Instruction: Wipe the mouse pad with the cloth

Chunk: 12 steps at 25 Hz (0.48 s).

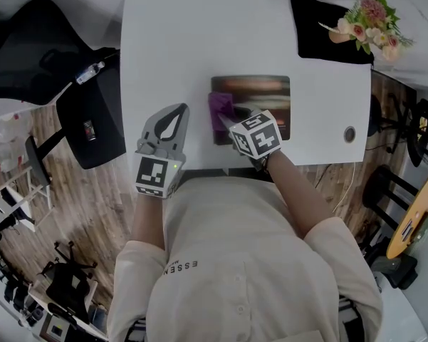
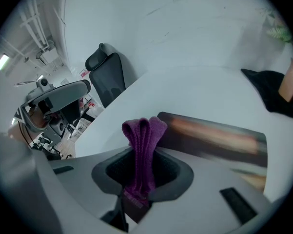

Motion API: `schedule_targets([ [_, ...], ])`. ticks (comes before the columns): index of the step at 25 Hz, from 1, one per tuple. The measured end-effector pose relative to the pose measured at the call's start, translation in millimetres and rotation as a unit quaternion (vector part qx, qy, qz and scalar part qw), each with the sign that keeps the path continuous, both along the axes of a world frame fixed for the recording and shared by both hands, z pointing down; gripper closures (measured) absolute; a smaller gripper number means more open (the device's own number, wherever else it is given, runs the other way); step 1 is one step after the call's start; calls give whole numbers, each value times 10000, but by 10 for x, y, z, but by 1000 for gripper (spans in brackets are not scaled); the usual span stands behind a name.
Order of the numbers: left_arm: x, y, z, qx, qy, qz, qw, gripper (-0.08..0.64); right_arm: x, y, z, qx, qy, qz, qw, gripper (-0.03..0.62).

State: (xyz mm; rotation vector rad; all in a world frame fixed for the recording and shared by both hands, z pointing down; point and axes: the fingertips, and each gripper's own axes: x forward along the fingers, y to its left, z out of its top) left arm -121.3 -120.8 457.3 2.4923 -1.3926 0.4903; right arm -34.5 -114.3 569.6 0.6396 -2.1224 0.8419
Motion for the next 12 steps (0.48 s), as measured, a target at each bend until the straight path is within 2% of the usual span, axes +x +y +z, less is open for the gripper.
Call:
schedule_targets([
  [12,332,-41,-36,34,66,110,9999,557,381,-54,17,-49,-96,117,9999,494],
])
